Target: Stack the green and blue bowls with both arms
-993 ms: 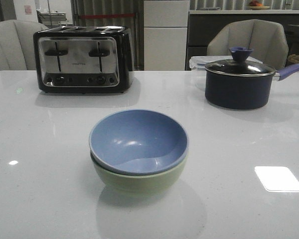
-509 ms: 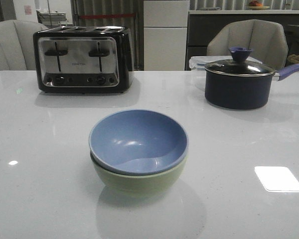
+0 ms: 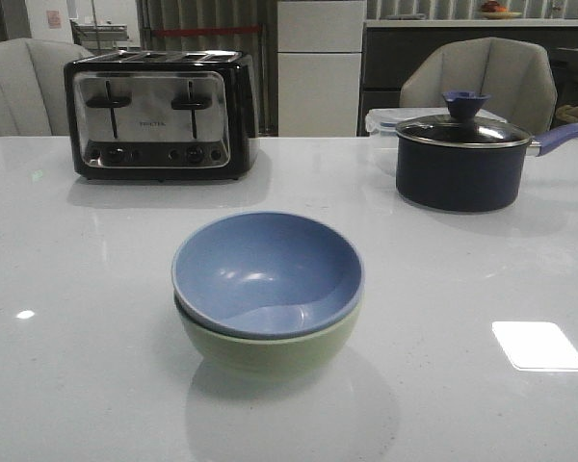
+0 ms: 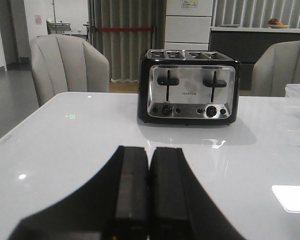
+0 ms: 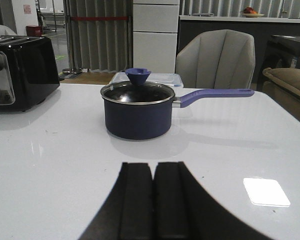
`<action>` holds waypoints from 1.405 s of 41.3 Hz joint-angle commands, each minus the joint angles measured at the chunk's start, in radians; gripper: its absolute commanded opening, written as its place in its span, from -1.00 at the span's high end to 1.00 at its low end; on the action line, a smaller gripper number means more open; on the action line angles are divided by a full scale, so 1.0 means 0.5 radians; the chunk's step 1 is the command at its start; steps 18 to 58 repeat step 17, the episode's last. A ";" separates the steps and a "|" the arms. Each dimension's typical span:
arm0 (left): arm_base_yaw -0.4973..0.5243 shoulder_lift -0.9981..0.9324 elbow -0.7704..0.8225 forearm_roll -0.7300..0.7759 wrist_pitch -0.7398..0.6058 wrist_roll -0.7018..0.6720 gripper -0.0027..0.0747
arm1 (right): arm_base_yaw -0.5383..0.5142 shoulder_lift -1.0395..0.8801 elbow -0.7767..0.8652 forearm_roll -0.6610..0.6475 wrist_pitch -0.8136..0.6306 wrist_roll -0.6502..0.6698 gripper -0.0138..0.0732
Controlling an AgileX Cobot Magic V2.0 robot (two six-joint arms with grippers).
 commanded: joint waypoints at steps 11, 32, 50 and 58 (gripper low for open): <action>0.001 -0.041 0.009 -0.015 -0.176 -0.005 0.69 | -0.021 -0.035 -0.005 -0.028 -0.189 -0.014 0.62; 0.001 -0.041 0.009 -0.015 -0.176 -0.005 0.69 | -0.021 -0.035 -0.005 -0.028 -0.189 -0.014 0.62; 0.001 -0.041 0.009 -0.015 -0.176 -0.005 0.69 | -0.021 -0.035 -0.005 -0.028 -0.189 -0.014 0.62; 0.001 -0.041 0.009 -0.015 -0.176 -0.005 0.69 | -0.021 -0.035 -0.005 -0.028 -0.189 -0.014 0.62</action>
